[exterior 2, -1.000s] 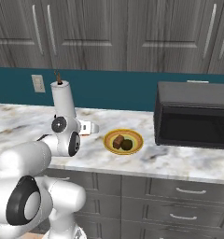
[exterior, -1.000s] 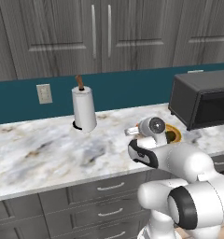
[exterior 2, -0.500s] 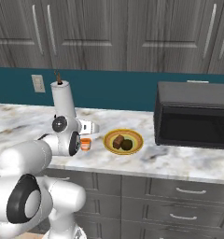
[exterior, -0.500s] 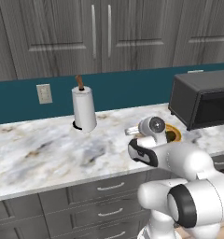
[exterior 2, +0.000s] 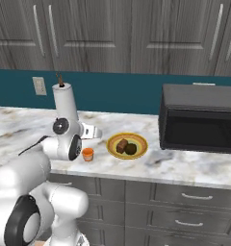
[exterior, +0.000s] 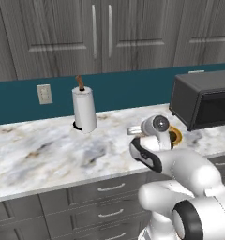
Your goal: Pick the avocado and bread from the counter and place them on the plate. Then pick the jam from the cabinet and place it next to the plate. Lastly close the cabinet door.
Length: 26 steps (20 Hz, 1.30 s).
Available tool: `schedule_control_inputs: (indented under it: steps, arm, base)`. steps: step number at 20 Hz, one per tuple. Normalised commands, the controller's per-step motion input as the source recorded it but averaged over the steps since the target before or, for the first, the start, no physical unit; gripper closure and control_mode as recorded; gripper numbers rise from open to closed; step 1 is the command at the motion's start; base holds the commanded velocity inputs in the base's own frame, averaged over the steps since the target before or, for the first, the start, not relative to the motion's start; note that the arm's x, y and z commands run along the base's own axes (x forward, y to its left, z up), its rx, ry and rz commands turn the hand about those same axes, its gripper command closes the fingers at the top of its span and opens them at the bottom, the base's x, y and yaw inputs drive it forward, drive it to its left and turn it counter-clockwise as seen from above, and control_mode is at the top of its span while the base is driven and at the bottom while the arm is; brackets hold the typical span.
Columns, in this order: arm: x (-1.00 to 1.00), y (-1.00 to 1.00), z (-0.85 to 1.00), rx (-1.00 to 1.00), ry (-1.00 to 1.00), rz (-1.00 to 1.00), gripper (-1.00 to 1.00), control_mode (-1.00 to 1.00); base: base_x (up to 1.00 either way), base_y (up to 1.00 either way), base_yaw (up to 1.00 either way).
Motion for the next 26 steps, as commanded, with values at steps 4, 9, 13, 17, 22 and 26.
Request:
schedule_control_inputs:
  steps: [4, 9, 13, 17, 22, 26]
  arm:
    - [-0.92, 0.0, 0.02, 0.01, 0.27, -0.05, -1.0, -1.0]
    - [-1.0, -0.06, 0.02, 0.02, 0.27, -0.02, -1.0, -1.0]
    - [-1.0, -0.01, 0.2, 0.05, 0.27, -0.01, -1.0, -1.0]
    - [-0.96, 0.0, 0.36, 0.06, 0.27, -0.01, -1.0, -1.0]
    - [-0.81, 0.01, 0.56, 0.04, 0.13, -0.03, -1.0, -1.0]
    - [-0.67, 0.02, 0.33, -0.03, -0.25, 0.0, -1.0, -1.0]
  base:
    - [0.0, 0.0, 0.0]
    - [0.0, 0.0, 0.0]
    - [0.0, 0.0, 0.0]
    - [0.0, 0.0, 0.0]
    - [0.0, 0.0, 0.0]
    - [0.0, 0.0, 0.0]
